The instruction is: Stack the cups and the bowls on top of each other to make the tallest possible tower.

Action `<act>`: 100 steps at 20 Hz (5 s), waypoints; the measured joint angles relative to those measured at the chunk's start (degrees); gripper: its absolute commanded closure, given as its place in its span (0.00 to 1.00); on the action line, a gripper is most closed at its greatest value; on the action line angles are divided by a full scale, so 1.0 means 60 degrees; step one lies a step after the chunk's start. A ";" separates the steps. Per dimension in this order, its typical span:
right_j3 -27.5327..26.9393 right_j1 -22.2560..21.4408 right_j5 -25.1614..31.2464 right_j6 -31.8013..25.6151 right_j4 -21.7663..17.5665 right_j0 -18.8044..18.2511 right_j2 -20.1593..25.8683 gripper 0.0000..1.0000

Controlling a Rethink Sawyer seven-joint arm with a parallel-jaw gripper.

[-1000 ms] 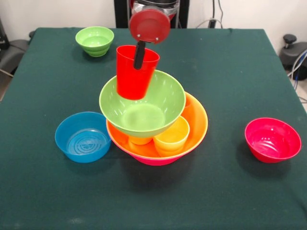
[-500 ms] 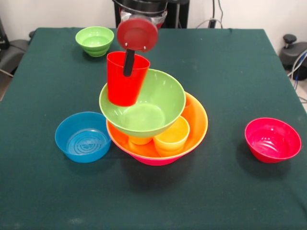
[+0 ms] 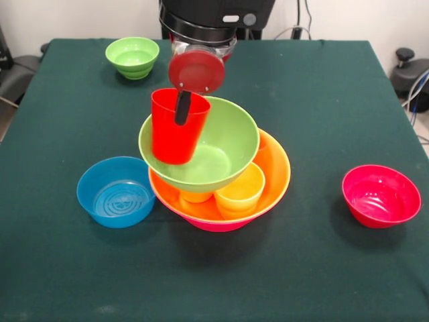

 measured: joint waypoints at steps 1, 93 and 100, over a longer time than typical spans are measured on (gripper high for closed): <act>-0.0026 0.0021 0.0000 0.0000 0.0000 0.0000 0.0000 1.00; 0.0101 -0.0616 0.0295 0.0000 0.0075 0.0252 -0.0104 0.00; 0.0135 -0.0532 0.0295 0.0147 0.0163 0.0283 -0.0214 0.00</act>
